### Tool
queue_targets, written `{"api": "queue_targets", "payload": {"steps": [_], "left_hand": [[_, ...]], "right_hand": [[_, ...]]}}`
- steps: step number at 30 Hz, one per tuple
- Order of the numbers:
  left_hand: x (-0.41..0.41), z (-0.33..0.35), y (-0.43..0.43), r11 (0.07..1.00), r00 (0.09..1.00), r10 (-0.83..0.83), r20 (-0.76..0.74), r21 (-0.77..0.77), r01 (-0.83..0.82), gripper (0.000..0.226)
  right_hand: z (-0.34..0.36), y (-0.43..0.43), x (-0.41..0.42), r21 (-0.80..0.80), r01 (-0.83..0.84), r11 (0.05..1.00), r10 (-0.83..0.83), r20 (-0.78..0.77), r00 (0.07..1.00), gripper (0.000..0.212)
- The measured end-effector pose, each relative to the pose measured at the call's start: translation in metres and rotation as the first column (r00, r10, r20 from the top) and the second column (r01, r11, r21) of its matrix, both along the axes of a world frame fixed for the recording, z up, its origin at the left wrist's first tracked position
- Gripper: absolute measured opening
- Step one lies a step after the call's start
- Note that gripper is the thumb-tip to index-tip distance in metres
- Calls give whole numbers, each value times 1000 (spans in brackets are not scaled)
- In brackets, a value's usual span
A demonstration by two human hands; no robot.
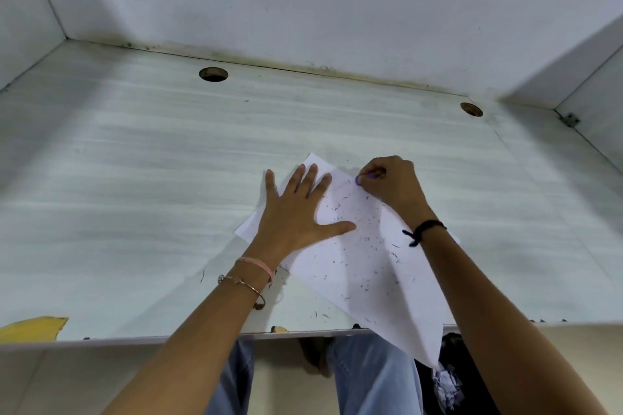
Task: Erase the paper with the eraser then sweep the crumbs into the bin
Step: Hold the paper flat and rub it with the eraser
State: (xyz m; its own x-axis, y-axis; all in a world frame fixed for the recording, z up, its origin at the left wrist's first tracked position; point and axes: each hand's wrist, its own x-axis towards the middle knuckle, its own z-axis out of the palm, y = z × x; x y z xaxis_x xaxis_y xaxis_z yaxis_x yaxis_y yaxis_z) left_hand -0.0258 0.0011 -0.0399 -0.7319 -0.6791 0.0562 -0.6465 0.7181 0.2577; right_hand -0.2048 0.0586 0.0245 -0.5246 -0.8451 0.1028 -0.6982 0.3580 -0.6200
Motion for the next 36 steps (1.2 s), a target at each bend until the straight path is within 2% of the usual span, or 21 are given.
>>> {"api": "queue_targets", "payload": {"steps": [5, 8, 10, 12, 16, 17, 21, 23, 28, 34, 36], "left_hand": [[-1, -3, -2, 999, 1000, -3, -2, -51, 3, 113], [-1, -1, -1, 1000, 1000, 1, -1, -8, -1, 105], [0, 0, 0, 1000, 1000, 3, 4, -6, -3, 105], [0, 0, 0, 1000, 1000, 1, 9, -1, -1, 106], [-1, -1, -2, 999, 1000, 3, 9, -42, -3, 107], [-1, -1, -2, 999, 1000, 4, 9, -34, -4, 107], [0, 0, -1, 1000, 1000, 4, 26, -4, -4, 105], [0, 1, 0, 1000, 1000, 4, 26, -6, -4, 105], [0, 1, -1, 1000, 1000, -3, 29, -20, 4, 105], [2, 5, 0, 1000, 999, -6, 32, 24, 6, 101], [3, 7, -2, 997, 1000, -10, -5, 76, 10, 91]], "right_hand": [[-9, 12, 51, 46, -269, 962, 271, -31, 962, 5], [-6, 7, 17, -30, -98, 995, 98, -20, 995, 3], [-2, 2, -5, -21, -1, 1000, 0, -13, 1000, 4], [-1, 0, 0, -15, -11, 1000, 11, -6, 1000, 3], [-10, 9, 43, 19, -220, 975, 220, -35, 975, 5], [-13, 8, 40, 4, -216, 976, 216, -39, 976, 5], [-8, 3, -3, -49, -2, 999, 3, 31, 1000, 4], [-7, 4, -5, -62, 14, 998, -12, 36, 999, 5], [-16, 14, 42, -32, -211, 977, 212, 26, 977, 3], [-14, 5, -4, -71, 51, 996, -45, 76, 996, 4], [-12, 8, -1, -74, 84, 994, -77, 89, 993, 4]]}}
